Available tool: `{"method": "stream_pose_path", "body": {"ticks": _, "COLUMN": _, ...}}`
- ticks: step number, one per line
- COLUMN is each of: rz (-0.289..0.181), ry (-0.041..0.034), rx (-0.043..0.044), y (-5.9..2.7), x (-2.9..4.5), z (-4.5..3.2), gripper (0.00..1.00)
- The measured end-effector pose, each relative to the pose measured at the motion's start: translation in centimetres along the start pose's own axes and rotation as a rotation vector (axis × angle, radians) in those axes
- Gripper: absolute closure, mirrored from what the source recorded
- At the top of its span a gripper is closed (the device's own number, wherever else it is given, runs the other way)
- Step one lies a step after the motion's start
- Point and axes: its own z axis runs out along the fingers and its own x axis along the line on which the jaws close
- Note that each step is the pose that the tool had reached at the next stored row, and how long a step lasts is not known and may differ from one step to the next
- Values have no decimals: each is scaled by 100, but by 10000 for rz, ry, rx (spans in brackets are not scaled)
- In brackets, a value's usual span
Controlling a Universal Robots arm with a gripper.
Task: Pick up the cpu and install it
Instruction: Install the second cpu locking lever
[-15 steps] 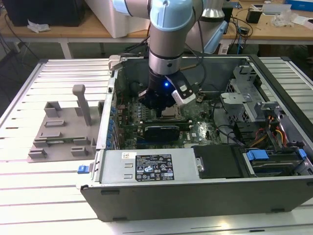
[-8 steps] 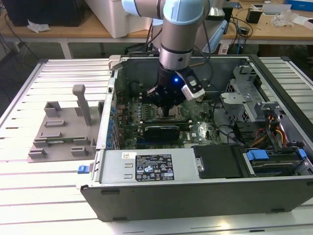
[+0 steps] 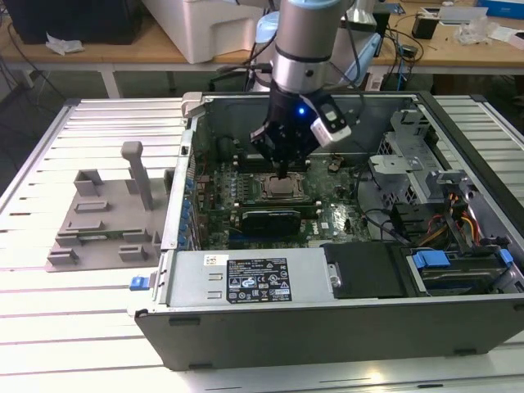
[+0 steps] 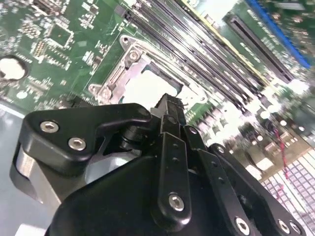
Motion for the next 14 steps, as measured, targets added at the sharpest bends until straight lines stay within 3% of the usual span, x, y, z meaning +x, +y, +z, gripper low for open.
{"method": "stream_pose_path", "body": {"ticks": 3, "rz": -1, "ry": 0, "rx": 0, "y": 2, "x": 12, "z": -175, "gripper": 89}}
{"method": "stream_pose_path", "body": {"ticks": 5, "rz": 0, "ry": 2, "rx": 2, "y": 3, "x": 15, "z": -232, "gripper": 89}}
{"method": "stream_pose_path", "body": {"ticks": 14, "rz": -1, "ry": 0, "rx": 0, "y": 3, "x": 15, "z": -236, "gripper": 89}}
